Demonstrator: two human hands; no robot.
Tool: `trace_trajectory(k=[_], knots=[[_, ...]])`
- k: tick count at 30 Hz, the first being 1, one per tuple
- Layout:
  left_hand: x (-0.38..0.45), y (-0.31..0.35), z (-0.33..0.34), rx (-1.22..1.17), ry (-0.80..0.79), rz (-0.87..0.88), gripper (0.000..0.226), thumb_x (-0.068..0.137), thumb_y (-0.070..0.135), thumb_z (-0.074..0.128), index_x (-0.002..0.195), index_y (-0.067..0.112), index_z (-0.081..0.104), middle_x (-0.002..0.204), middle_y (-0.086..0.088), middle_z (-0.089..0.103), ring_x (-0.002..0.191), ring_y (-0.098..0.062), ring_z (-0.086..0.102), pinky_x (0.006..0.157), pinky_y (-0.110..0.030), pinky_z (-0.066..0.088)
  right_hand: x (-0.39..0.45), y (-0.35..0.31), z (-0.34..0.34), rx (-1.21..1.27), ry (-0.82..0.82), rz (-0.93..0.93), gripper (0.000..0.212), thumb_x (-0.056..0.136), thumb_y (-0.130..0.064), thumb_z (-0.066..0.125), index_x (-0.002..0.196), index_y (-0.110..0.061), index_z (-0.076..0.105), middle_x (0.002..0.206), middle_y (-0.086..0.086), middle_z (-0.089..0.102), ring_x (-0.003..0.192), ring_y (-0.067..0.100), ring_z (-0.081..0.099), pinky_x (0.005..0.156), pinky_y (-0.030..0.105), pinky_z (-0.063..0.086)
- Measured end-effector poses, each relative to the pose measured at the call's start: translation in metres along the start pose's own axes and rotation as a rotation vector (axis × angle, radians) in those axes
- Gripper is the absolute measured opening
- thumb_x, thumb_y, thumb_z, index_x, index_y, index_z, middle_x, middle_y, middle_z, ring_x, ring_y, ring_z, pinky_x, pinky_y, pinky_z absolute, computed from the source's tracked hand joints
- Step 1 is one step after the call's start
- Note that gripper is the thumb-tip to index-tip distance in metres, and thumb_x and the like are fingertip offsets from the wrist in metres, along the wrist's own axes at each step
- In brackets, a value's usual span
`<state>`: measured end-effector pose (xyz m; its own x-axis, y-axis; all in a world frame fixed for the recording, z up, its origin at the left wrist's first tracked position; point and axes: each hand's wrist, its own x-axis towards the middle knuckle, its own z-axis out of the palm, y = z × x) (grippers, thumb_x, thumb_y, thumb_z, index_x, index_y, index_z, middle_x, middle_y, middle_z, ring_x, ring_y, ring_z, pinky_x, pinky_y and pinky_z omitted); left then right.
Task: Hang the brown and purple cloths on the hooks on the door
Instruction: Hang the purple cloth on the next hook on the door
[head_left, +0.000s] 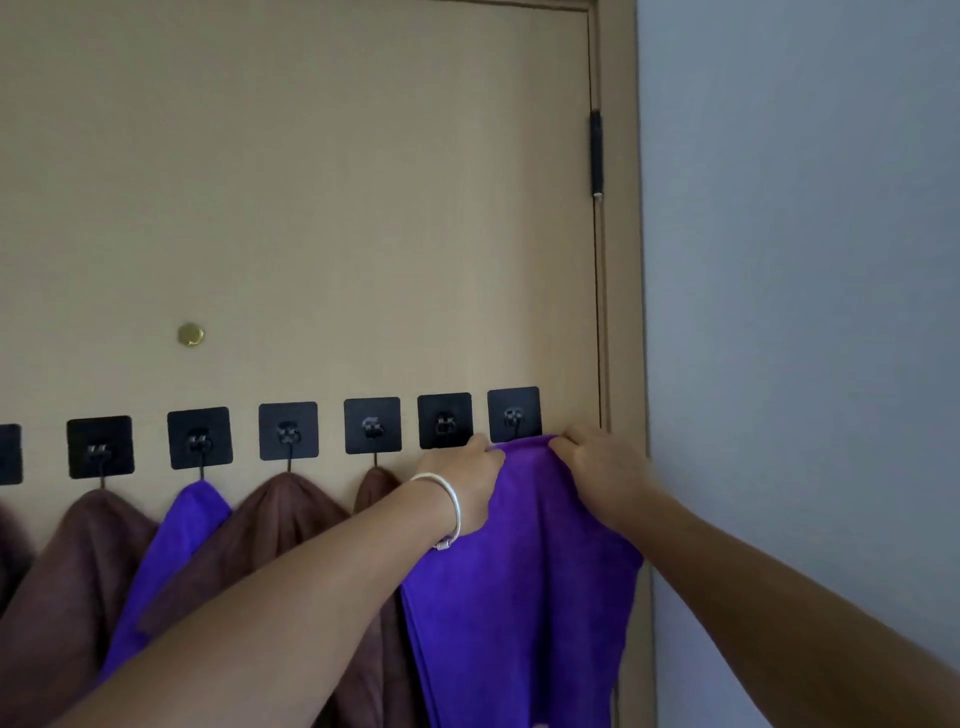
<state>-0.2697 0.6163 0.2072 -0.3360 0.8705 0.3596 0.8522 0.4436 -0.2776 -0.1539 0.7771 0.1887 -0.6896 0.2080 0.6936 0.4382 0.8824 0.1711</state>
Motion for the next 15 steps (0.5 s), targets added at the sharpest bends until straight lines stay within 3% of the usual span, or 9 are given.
trace_trajectory(k=[4,10,13,15], knots=[[0.006,0.01,0.002,0.076,-0.049,0.002,0.037,0.08,0.006,0.059,0.115,0.017,0.054,0.121,-0.003,0.041,0.094,-0.026,0.058,0.077,-0.04,0.053,-0.008,0.002,0.016,-0.001,0.063,-0.044,0.033,0.097,-0.014,0.04,0.129,-0.016,0.048,0.122,0.004,0.052,0.102,0.018,0.053,0.085,0.029,0.048],[0.011,0.027,0.003,0.15,-0.089,0.054,0.028,0.083,0.012,0.06,0.11,0.015,0.057,0.119,-0.005,0.039,0.098,-0.02,0.051,0.081,-0.035,0.05,-0.021,-0.003,0.036,0.025,0.08,-0.036,0.029,0.098,-0.018,0.043,0.126,-0.014,0.051,0.116,0.006,0.052,0.093,0.018,0.055,0.074,0.025,0.046],[0.012,0.03,0.003,0.064,-0.091,0.075,0.022,0.086,0.014,0.053,0.108,0.01,0.057,0.117,-0.009,0.044,0.091,-0.021,0.05,0.076,-0.03,0.045,-0.027,-0.012,0.043,0.053,0.068,-0.017,0.031,0.096,-0.02,0.05,0.125,-0.012,0.054,0.113,0.009,0.055,0.088,0.021,0.057,0.07,0.026,0.046],[0.012,0.029,0.003,-0.05,-0.108,0.053,0.021,0.086,0.014,0.052,0.106,0.008,0.055,0.11,-0.012,0.051,0.084,-0.023,0.051,0.07,-0.032,0.044,-0.028,-0.016,0.039,0.036,0.103,-0.021,0.027,0.086,-0.015,0.065,0.112,-0.008,0.063,0.097,0.011,0.06,0.076,0.024,0.058,0.061,0.031,0.05]])
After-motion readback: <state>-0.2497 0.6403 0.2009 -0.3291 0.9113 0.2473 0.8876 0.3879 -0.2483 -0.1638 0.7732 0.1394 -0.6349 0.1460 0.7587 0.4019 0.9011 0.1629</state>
